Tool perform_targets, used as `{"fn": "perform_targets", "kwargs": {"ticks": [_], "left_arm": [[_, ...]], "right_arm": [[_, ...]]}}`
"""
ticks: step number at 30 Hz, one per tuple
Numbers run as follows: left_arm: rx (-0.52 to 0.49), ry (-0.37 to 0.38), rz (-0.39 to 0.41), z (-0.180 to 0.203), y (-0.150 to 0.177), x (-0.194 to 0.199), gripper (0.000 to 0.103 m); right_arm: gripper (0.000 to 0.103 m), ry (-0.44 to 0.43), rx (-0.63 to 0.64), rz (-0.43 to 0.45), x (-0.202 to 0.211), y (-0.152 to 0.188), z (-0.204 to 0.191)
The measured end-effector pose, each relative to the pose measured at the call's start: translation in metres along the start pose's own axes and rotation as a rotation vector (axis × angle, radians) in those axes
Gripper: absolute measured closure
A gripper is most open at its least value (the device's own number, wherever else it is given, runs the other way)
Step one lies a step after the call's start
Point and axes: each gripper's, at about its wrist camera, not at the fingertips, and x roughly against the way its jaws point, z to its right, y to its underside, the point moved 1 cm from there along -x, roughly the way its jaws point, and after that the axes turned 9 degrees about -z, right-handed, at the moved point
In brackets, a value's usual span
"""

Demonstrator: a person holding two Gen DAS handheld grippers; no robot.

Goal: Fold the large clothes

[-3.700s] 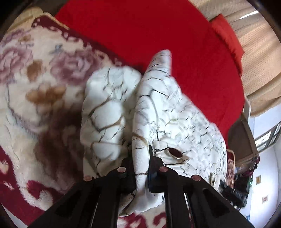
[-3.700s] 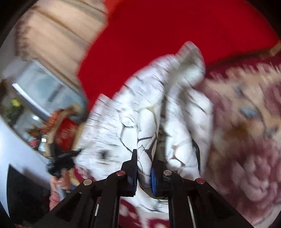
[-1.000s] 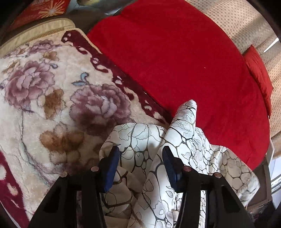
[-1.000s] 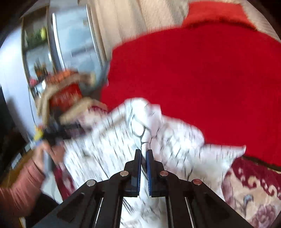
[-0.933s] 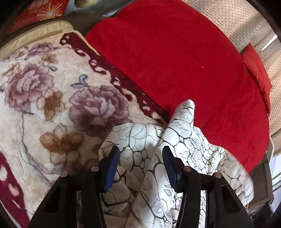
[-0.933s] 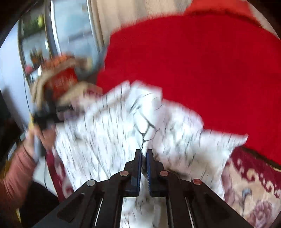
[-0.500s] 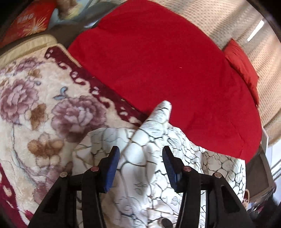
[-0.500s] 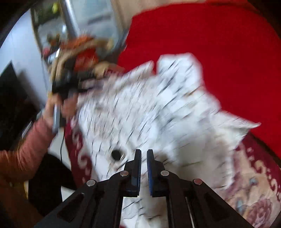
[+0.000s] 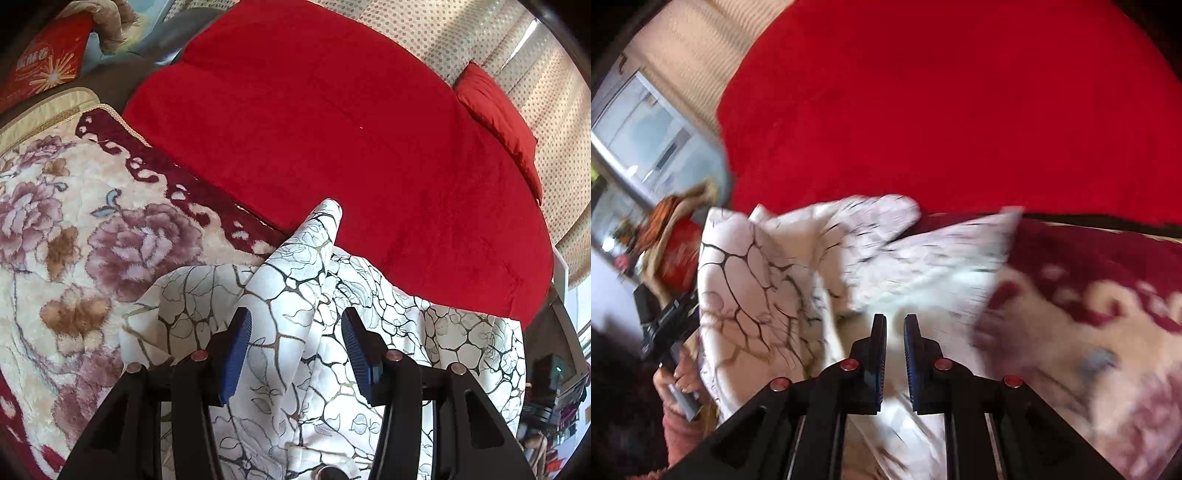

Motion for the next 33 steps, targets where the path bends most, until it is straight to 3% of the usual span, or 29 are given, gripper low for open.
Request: {"fn": "perform_targets", "kwargs": {"ticks": [2,4,6,8,9,11,13,17,19,20,22,24,26,28,29,30,32,33], "left_arm": [[-0.005,-0.006,0.003,0.001,-0.002,-0.001,0.052],[-0.007,-0.012,0.006,0.001,-0.003,-0.002,0.052],[-0.010,-0.016,0.003,0.002,-0.004,-0.003,0.052],[-0.010,-0.018,0.007,0.002,-0.005,-0.003,0.051],[-0.011,-0.018,0.010,0.001,-0.005,-0.002,0.051],[-0.015,-0.017,0.013,0.002,-0.005,-0.001,0.051],[-0.024,-0.017,0.019,0.004,-0.004,0.002,0.051],[-0.035,-0.026,0.024,0.008,-0.001,0.006,0.051],[-0.038,-0.065,0.036,0.006,0.001,0.007,0.051],[-0.043,-0.101,0.042,0.005,0.002,0.006,0.051],[-0.038,-0.189,0.005,0.000,0.003,-0.002,0.051],[-0.001,-0.188,-0.051,-0.010,0.004,-0.012,0.051],[0.060,-0.229,-0.110,-0.026,0.004,-0.024,0.051],[0.100,-0.209,-0.130,-0.038,0.003,-0.029,0.050],[0.113,-0.201,-0.139,-0.040,0.002,-0.031,0.050],[0.114,-0.196,-0.138,-0.041,0.002,-0.030,0.050],[0.097,-0.210,-0.130,-0.040,0.001,-0.030,0.050],[0.092,-0.215,-0.129,-0.040,0.001,-0.030,0.050]], "right_arm": [[0.091,0.020,0.059,-0.076,-0.024,-0.014,-0.014],[0.090,0.026,0.061,-0.068,-0.038,-0.037,-0.019],[0.090,0.021,-0.033,0.010,-0.038,-0.068,-0.006],[0.090,0.120,-0.117,0.140,-0.031,-0.092,0.006],[0.091,0.127,-0.150,0.186,-0.028,-0.097,0.011],[0.091,0.082,-0.219,0.264,-0.015,-0.094,0.019],[0.090,0.070,-0.204,0.288,-0.005,-0.083,0.016],[0.085,0.028,-0.129,0.242,0.010,-0.042,-0.001],[0.073,-0.011,-0.108,0.233,0.020,-0.025,-0.010],[0.061,-0.037,-0.101,0.242,0.027,-0.019,-0.014],[0.014,-0.130,-0.101,0.286,0.038,-0.007,-0.028],[0.009,-0.167,-0.095,0.346,0.049,-0.001,-0.040],[0.009,-0.100,-0.057,0.332,0.045,-0.005,-0.059],[0.011,0.021,-0.033,0.279,0.027,-0.015,-0.074],[0.020,0.074,-0.030,0.218,0.015,-0.021,-0.079],[0.052,0.097,-0.032,0.186,0.007,-0.025,-0.080],[0.097,0.169,0.009,0.100,-0.010,-0.028,-0.090],[0.098,0.221,0.034,0.093,-0.016,-0.027,-0.099]]}}
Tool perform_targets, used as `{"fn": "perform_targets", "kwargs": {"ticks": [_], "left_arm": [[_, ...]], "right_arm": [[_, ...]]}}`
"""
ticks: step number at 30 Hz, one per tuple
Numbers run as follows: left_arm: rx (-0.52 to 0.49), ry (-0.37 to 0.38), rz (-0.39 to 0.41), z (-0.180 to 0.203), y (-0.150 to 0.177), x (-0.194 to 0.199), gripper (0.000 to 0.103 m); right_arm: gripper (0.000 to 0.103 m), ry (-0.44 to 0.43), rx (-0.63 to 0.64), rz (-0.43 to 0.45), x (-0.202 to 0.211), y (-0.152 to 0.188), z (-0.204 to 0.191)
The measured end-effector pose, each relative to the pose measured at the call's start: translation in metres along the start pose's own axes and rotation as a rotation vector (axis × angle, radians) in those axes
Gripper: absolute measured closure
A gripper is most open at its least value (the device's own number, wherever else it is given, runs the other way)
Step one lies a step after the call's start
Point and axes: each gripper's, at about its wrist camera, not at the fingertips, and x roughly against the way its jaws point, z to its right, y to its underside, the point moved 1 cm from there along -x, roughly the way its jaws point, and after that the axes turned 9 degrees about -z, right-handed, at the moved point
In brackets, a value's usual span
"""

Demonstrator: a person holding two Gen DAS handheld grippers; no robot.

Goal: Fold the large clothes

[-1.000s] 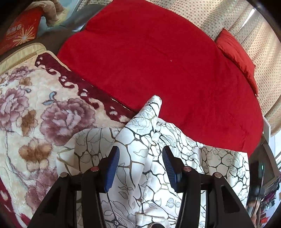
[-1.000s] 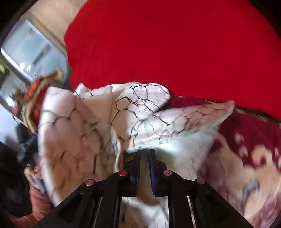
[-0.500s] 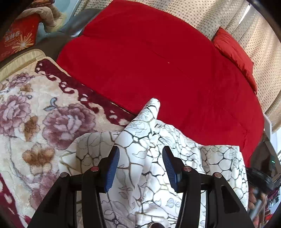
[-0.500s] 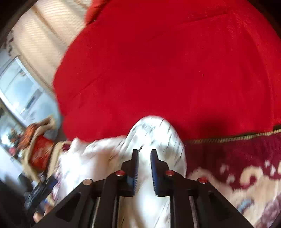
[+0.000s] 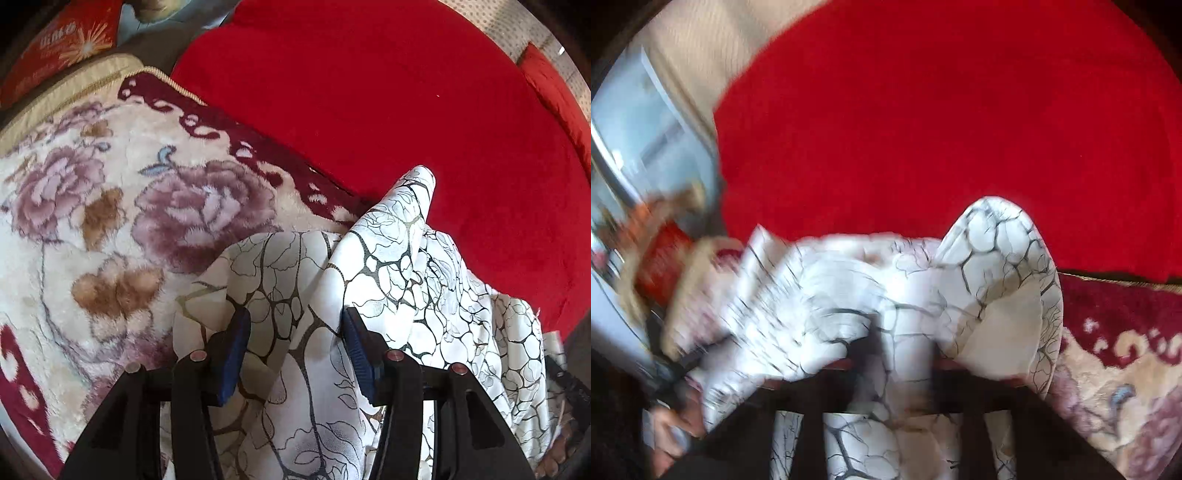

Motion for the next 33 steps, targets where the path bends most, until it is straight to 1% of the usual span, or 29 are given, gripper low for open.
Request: {"fn": "perform_targets", "kwargs": {"ticks": [1,2,3,4,5,7,8,9,10,11,12,13,14,16,17,18,19,20,21,22,23,24,26,28,29,30,31,32,33], "left_arm": [[0.002,0.001,-0.002,0.000,-0.001,0.000,0.050],[0.006,0.004,-0.003,0.000,-0.003,-0.001,0.050],[0.011,0.008,-0.004,-0.001,-0.003,-0.001,0.050],[0.015,0.012,-0.005,-0.001,-0.003,0.001,0.050],[0.018,0.015,-0.005,-0.002,-0.003,0.001,0.050],[0.019,0.017,0.004,-0.001,-0.003,0.002,0.050],[0.013,0.018,0.018,0.002,-0.003,0.005,0.050],[0.006,0.019,0.031,0.004,-0.002,0.007,0.050],[-0.004,0.026,0.048,0.007,-0.001,0.012,0.050],[-0.015,0.030,0.070,0.010,-0.001,0.016,0.050],[-0.026,0.026,0.088,0.013,0.000,0.020,0.050],[-0.041,0.011,0.108,0.016,0.000,0.023,0.050],[-0.051,-0.008,0.121,0.019,0.000,0.025,0.050],[-0.048,-0.048,0.133,0.019,-0.002,0.024,0.050],[-0.036,-0.059,0.132,0.016,-0.003,0.023,0.050],[-0.021,-0.074,0.126,0.012,-0.005,0.020,0.050],[-0.006,-0.098,0.112,0.007,-0.006,0.016,0.050],[0.006,-0.120,0.092,0.002,-0.007,0.011,0.050],[0.012,-0.130,0.074,-0.003,-0.007,0.006,0.050],[0.024,-0.129,0.051,-0.009,-0.007,0.000,0.050],[0.037,-0.109,0.042,-0.013,-0.008,-0.001,0.050],[0.051,-0.075,0.043,-0.017,-0.009,0.002,0.050],[0.052,-0.051,0.061,-0.021,-0.010,0.010,0.050],[0.066,-0.055,0.106,-0.025,-0.013,0.021,0.050],[0.074,-0.042,0.122,-0.027,-0.016,0.026,0.050],[0.079,-0.016,0.131,-0.028,-0.019,0.029,0.050],[0.083,0.014,0.131,-0.028,-0.022,0.033,0.049],[0.086,0.034,0.130,-0.027,-0.024,0.035,0.043],[0.085,0.047,0.138,-0.024,-0.025,0.038,0.040]], "right_arm": [[0.099,0.041,0.027,0.024,0.003,0.003,-0.009],[0.099,0.051,0.044,0.088,0.016,0.007,-0.016],[0.100,0.037,0.030,0.154,0.033,0.011,-0.016],[0.100,0.035,0.002,0.209,0.047,0.015,-0.012],[0.100,0.067,-0.055,0.280,0.064,0.020,0.000],[0.100,0.102,-0.153,0.339,0.077,0.029,0.026],[0.100,0.111,-0.214,0.346,0.082,0.034,0.045],[0.100,0.108,-0.273,0.336,0.078,0.037,0.065],[0.100,0.096,-0.317,0.313,0.070,0.039,0.081],[0.099,0.073,-0.357,0.270,0.057,0.042,0.098],[0.095,0.052,-0.373,0.231,0.044,0.044,0.108],[0.095,0.023,-0.394,0.194,0.029,0.047,0.115],[0.095,-0.025,-0.441,0.160,0.012,0.052,0.125],[0.093,-0.109,-0.503,0.144,0.003,0.060,0.135],[0.082,-0.133,-0.536,0.144,0.002,0.062,0.139],[0.067,-0.139,-0.559,0.154,0.006,0.063,0.142],[0.059,-0.152,-0.566,0.179,0.012,0.062,0.143],[0.032,-0.180,-0.565,0.249,0.028,0.065,0.144],[0.018,-0.194,-0.563,0.311,0.041,0.067,0.142],[0.016,-0.199,-0.559,0.373,0.054,0.070,0.140],[0.016,-0.201,-0.539,0.433,0.068,0.074,0.136],[0.016,-0.196,-0.505,0.449,0.080,0.076,0.129],[0.016,-0.181,-0.475,0.393,0.093,0.078,0.118],[0.016,-0.187,-0.460,0.376,0.096,0.088,0.106],[0.016,-0.163,-0.451,0.358,0.096,0.091,0.099],[0.016,-0.132,-0.442,0.328,0.087,0.093,0.094],[0.016,-0.113,-0.434,0.305,0.082,0.095,0.090],[0.016,-0.101,-0.426,0.278,0.077,0.103,0.087],[0.017,-0.094,-0.425,0.265,0.077,0.106,0.087]]}}
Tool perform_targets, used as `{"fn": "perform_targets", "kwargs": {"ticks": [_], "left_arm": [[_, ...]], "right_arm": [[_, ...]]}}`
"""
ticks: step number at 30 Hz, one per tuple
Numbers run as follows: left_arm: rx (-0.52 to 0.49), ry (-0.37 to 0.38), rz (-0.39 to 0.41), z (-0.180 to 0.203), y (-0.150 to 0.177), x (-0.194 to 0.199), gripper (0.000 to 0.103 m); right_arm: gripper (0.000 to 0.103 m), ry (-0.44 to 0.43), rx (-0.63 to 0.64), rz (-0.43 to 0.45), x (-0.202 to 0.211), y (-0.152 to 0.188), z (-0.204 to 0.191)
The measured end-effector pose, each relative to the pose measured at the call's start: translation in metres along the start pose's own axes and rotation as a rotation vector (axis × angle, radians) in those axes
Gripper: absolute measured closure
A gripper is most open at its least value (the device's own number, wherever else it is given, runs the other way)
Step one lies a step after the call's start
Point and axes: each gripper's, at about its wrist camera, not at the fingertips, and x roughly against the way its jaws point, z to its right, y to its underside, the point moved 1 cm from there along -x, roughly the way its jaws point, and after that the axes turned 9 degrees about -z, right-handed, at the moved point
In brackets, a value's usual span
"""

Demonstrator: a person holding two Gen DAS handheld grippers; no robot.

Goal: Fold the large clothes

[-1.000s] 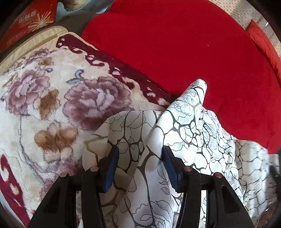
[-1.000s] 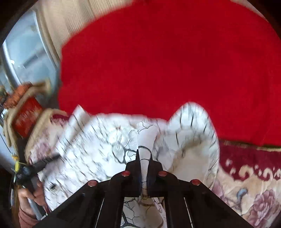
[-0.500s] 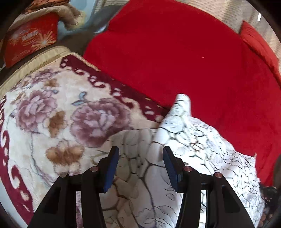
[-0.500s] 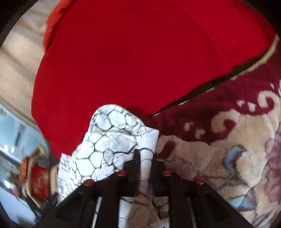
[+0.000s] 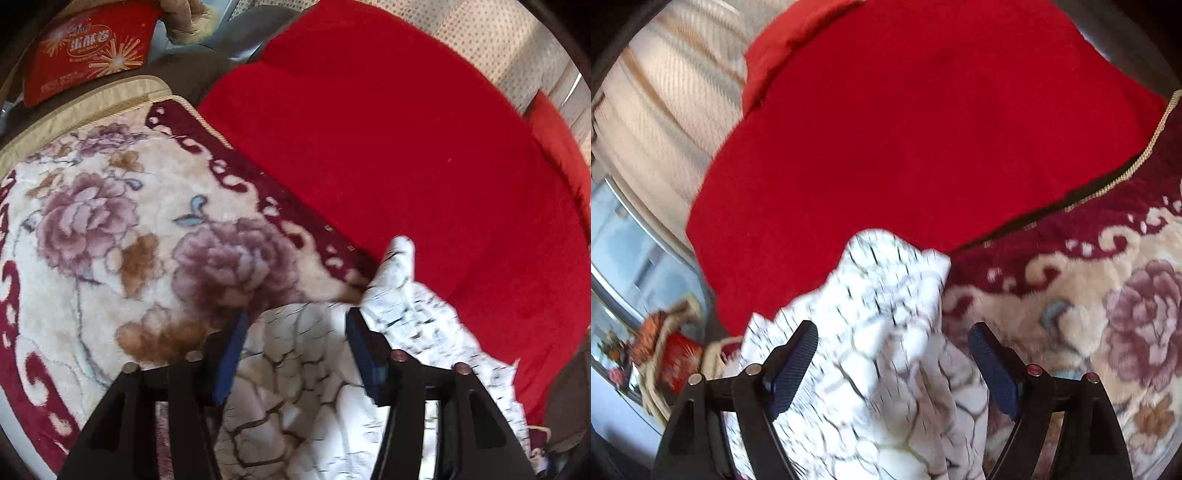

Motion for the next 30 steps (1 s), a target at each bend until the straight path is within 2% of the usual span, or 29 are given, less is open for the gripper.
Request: {"fn": "perform_targets", "kwargs": {"ticks": [2,4,6,7,10,11,12,13,14,16,17,19,21,23,25,28,30], "left_arm": [[-0.045,0.003,0.036,0.011,-0.002,0.006,0.031],[-0.151,-0.067,0.073,0.028,-0.002,0.004,0.025],[-0.268,-0.177,0.080,0.043,0.002,-0.008,0.024],[-0.314,-0.224,0.057,0.048,0.006,-0.018,0.024],[-0.408,-0.287,-0.021,0.060,0.018,-0.045,0.024],[-0.430,-0.314,-0.015,0.063,0.021,-0.048,0.024],[-0.451,-0.339,0.002,0.065,0.025,-0.048,0.024],[-0.458,-0.357,0.010,0.067,0.026,-0.048,0.022],[-0.460,-0.377,0.017,0.067,0.028,-0.048,0.022],[-0.454,-0.400,0.030,0.067,0.029,-0.046,0.022],[-0.453,-0.402,0.034,0.066,0.029,-0.045,0.022],[-0.443,-0.406,0.035,0.064,0.029,-0.043,0.022],[-0.415,-0.407,0.033,0.059,0.027,-0.043,0.022],[-0.399,-0.394,0.027,0.055,0.026,-0.040,0.022],[-0.409,-0.400,0.021,0.054,0.029,-0.039,0.022],[-0.448,-0.432,0.055,0.054,0.035,-0.024,0.022],[-0.474,-0.454,0.118,0.053,0.042,-0.003,0.022]], "right_arm": [[0.017,0.027,-0.008,-0.016,0.001,0.000,0.008],[0.017,0.045,-0.013,-0.023,-0.007,-0.003,0.016],[0.017,0.027,-0.039,-0.048,-0.015,-0.005,0.026],[0.018,0.012,-0.050,-0.070,-0.020,-0.007,0.032],[0.019,-0.005,-0.077,-0.102,-0.028,-0.006,0.037],[0.027,0.005,-0.076,-0.094,-0.030,-0.006,0.038],[0.042,0.010,-0.074,-0.092,-0.040,-0.005,0.040],[0.052,0.014,-0.070,-0.099,-0.044,-0.005,0.040],[0.071,0.019,-0.063,-0.112,-0.048,-0.003,0.038],[0.075,0.057,-0.040,-0.094,-0.047,-0.001,0.033],[0.082,0.083,-0.009,-0.050,-0.044,-0.001,0.026],[0.084,0.084,0.043,0.023,-0.031,0.001,0.015],[0.084,0.094,0.071,0.043,-0.028,0.002,0.011],[0.084,0.133,0.046,-0.029,-0.045,0.002,0.019],[0.084,0.124,-0.015,-0.182,-0.077,0.008,0.040],[0.083,0.132,-0.024,-0.144,-0.062,0.007,0.037],[0.082,0.157,0.021,-0.061,-0.033,0.007,0.024]]}}
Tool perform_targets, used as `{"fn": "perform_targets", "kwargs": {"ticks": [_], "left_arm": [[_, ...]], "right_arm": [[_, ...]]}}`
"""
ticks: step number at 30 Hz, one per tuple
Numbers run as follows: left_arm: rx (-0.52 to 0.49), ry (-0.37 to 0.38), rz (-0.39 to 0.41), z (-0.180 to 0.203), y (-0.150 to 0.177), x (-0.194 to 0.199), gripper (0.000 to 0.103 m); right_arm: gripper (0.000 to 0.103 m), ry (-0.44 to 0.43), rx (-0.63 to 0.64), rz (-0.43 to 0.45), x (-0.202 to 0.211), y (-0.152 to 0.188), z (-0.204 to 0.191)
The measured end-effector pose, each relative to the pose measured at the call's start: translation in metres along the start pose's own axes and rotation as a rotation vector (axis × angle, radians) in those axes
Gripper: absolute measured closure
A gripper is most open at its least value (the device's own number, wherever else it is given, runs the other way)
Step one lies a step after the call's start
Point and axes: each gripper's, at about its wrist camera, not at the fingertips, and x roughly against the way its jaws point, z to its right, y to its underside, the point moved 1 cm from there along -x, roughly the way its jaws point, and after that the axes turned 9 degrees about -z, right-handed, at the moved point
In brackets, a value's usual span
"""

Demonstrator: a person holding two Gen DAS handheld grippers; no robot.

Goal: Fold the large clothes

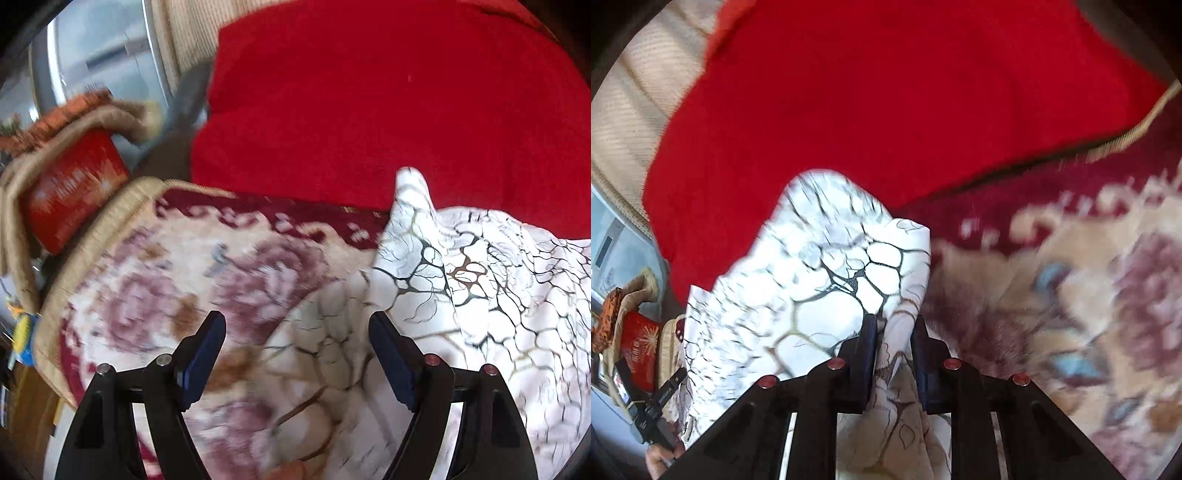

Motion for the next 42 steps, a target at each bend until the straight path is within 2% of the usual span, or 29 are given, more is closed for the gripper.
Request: {"fn": "perform_targets", "kwargs": {"ticks": [2,4,8,11,12,14,16,17,20,24,27,30,32,33,35,37,39,42], "left_arm": [[-0.016,-0.004,0.052,-0.007,0.005,0.020,0.022],[-0.026,0.044,0.092,-0.014,0.011,0.041,0.021],[-0.056,0.308,0.073,-0.011,0.030,0.065,0.021],[-0.090,0.445,-0.002,0.005,0.047,0.064,0.021],[-0.083,0.440,-0.051,0.010,0.052,0.056,0.021],[-0.068,0.377,-0.146,0.018,0.061,0.032,0.021],[-0.046,0.349,-0.200,0.018,0.066,0.014,0.020],[-0.038,0.362,-0.221,0.016,0.065,0.010,0.020],[-0.015,0.392,-0.201,0.009,0.057,0.019,0.020],[0.026,0.445,-0.107,0.002,0.038,0.037,0.020],[0.063,0.430,-0.081,0.000,0.020,0.032,0.020],[0.081,0.404,-0.116,0.009,-0.002,0.010,0.020],[0.058,0.373,-0.176,0.021,-0.013,-0.008,0.020],[0.047,0.340,-0.210,0.027,-0.017,-0.017,0.020],[0.056,0.273,-0.269,0.032,-0.016,-0.030,0.020],[0.085,0.295,-0.334,0.030,-0.013,-0.045,0.020],[0.113,0.327,-0.335,0.023,-0.014,-0.044,0.020],[0.096,0.298,-0.247,0.017,-0.015,-0.023,0.020]], "right_arm": [[0.082,0.013,0.045,0.085,0.032,0.006,-0.009],[0.082,-0.018,0.076,0.123,0.052,0.011,-0.018],[0.079,-0.089,0.147,0.135,0.080,0.042,-0.037],[0.079,-0.070,0.210,0.078,0.077,0.071,-0.057],[0.079,-0.053,0.216,0.063,0.075,0.079,-0.058],[0.079,-0.008,0.211,0.007,0.063,0.091,-0.057],[0.078,0.038,0.178,-0.091,0.038,0.098,-0.049],[0.078,0.047,0.169,-0.124,0.027,0.102,-0.044],[0.076,0.078,0.200,-0.112,0.038,0.102,-0.054],[0.076,-0.006,0.209,-0.067,0.055,0.085,-0.070],[0.076,-0.013,0.236,-0.052,0.051,0.061,-0.091],[0.076,-0.033,0.227,-0.077,0.028,0.035,-0.107],[0.076,-0.063,0.212,-0.109,0.004,0.014,-0.114],[0.076,-0.068,0.212,-0.119,-0.007,0.008,-0.117],[0.069,-0.046,0.205,-0.163,-0.036,-0.001,-0.115],[0.069,-0.041,0.185,-0.206,-0.059,-0.002,-0.109],[0.069,-0.065,0.183,-0.194,-0.058,-0.003,-0.107],[0.069,-0.090,0.201,-0.139,-0.029,-0.002,-0.110]]}}
